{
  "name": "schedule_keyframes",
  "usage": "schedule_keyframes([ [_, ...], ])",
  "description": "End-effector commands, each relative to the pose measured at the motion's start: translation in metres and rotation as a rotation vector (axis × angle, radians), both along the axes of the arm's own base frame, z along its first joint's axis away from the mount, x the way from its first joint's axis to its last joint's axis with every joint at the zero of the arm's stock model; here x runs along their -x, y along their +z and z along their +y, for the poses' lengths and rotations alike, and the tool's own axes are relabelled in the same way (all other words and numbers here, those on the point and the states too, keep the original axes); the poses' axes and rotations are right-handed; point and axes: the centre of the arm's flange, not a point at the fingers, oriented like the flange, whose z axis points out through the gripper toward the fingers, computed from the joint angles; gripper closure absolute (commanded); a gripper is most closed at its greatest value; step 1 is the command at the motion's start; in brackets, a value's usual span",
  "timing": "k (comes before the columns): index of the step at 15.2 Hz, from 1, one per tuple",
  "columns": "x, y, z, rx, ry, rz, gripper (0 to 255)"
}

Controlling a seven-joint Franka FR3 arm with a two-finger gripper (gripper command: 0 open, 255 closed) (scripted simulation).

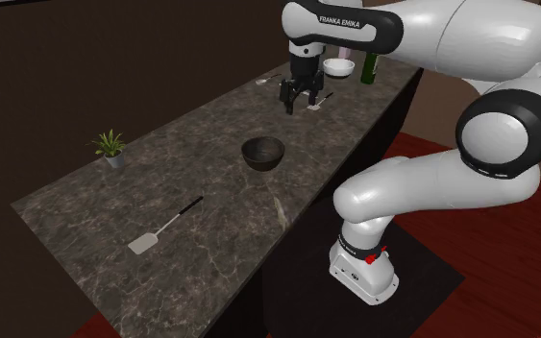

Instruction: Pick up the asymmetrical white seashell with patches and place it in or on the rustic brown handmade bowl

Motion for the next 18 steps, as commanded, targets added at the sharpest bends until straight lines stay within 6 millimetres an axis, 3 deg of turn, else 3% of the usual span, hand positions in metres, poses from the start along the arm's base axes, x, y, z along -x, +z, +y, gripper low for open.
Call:
schedule_keyframes([
  [1,0.0,0.0,0.0,0.0,0.0,0.0,0],
  [18,0.055,-0.193,0.121,0.156,-0.259,0.054,0],
])
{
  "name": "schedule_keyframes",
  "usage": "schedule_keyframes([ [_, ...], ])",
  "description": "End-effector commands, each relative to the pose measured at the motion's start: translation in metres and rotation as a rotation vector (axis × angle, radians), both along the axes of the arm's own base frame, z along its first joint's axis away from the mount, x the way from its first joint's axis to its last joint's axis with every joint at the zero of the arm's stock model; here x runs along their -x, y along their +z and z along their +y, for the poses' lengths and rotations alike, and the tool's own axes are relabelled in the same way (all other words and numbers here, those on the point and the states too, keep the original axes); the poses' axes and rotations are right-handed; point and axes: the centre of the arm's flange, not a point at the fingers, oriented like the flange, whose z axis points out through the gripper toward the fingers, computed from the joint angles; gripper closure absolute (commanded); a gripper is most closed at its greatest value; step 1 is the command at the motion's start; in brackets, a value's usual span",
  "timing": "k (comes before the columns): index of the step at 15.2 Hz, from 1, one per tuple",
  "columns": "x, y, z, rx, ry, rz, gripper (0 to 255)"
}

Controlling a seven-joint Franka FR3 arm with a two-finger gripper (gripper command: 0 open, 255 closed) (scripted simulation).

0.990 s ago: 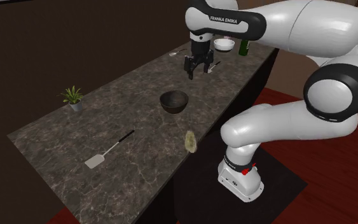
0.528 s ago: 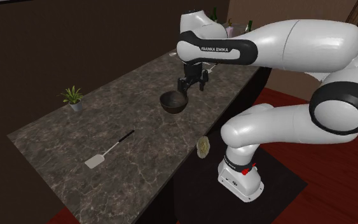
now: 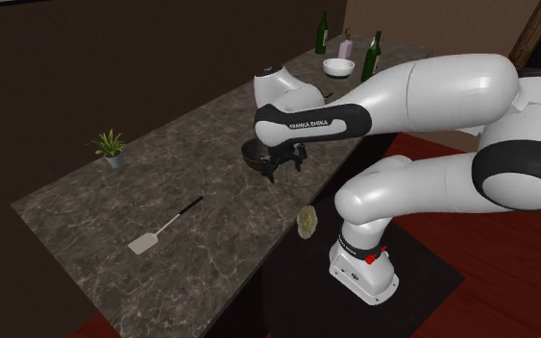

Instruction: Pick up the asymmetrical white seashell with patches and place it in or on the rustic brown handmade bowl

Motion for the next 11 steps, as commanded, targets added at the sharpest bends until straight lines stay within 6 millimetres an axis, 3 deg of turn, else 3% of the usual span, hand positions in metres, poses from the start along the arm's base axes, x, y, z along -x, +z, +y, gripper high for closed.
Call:
schedule_keyframes([
  [1,0.007,-0.023,0.01,0.018,-0.034,0.003,0],
  [6,0.018,-0.076,0.038,0.059,-0.101,0.017,0],
  [11,0.02,-0.102,0.034,0.059,-0.101,0.017,0],
])
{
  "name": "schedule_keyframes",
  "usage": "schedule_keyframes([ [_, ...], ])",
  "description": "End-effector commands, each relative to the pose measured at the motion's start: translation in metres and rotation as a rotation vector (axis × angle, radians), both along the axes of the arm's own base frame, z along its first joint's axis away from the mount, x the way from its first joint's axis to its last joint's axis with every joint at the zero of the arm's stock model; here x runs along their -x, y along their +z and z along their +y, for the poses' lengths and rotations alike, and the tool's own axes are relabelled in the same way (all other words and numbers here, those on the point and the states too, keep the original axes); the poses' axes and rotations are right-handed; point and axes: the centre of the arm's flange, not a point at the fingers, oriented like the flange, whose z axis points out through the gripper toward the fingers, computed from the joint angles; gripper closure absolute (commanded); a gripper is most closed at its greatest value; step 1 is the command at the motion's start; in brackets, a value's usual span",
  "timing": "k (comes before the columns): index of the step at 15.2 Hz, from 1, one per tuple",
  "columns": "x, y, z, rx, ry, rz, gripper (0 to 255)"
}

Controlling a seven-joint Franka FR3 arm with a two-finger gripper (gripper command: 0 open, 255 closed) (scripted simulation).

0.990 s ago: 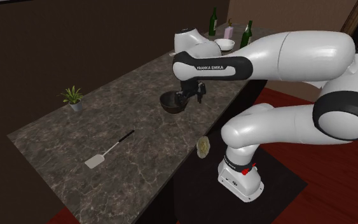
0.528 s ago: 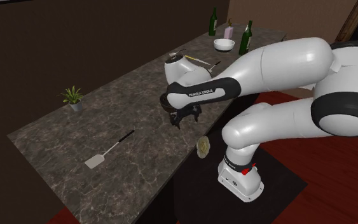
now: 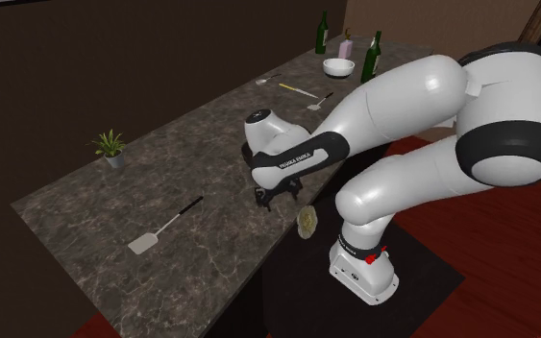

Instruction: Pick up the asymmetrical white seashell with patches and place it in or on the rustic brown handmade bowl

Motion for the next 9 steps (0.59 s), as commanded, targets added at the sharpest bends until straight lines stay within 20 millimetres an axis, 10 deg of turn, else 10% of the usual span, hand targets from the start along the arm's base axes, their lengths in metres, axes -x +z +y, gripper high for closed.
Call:
schedule_keyframes([
  [1,0.0008,-0.0107,-0.0012,0.0,0.0,-0.001,0],
  [9,0.0017,-0.0189,-0.0027,0.0,0.0,-0.001,0],
])
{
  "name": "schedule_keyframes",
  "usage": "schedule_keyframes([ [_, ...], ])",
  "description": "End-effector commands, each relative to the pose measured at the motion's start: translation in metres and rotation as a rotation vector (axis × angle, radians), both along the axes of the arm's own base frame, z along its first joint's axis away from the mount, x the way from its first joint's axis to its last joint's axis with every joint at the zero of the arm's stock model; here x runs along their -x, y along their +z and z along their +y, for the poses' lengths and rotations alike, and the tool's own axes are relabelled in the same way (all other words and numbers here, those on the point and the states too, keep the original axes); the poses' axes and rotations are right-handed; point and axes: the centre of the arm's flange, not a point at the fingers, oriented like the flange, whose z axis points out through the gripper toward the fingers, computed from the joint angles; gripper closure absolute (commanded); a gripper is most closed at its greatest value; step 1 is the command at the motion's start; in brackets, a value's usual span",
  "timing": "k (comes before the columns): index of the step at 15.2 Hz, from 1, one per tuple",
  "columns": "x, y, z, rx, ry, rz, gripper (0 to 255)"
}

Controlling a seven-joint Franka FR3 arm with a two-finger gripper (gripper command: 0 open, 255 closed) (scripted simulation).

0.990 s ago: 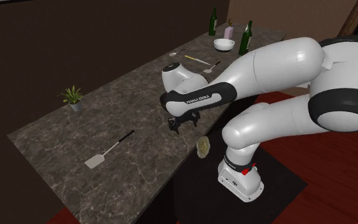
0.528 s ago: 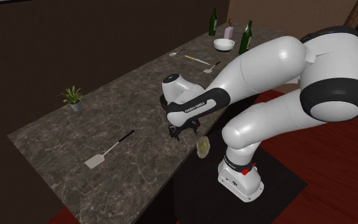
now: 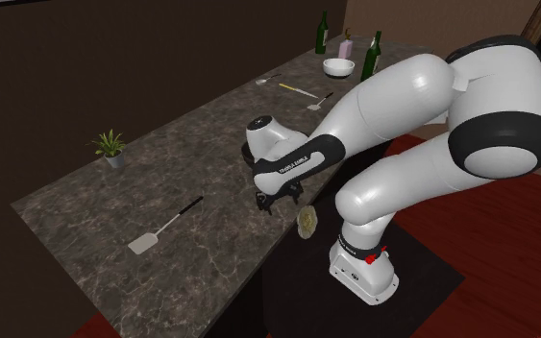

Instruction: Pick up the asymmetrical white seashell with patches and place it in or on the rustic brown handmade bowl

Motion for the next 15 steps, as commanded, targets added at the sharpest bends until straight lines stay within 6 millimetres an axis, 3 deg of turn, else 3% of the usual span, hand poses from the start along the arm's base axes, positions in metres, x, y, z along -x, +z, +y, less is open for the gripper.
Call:
schedule_keyframes([
  [1,0.0,0.0,0.0,0.0,0.0,0.0,0],
  [2,0.0,0.0,0.0,0.0,0.0,0.0,255],
  [11,0.0,0.0,0.0,0.0,0.0,0.0,255],
  [12,0.0,0.0,0.0,0.0,0.0,0.0,0],
  [14,-0.008,-0.015,-0.005,0.199,-0.476,-0.034,0],
  [15,-0.006,-0.01,-0.002,0.104,-0.191,0.004,0],
])
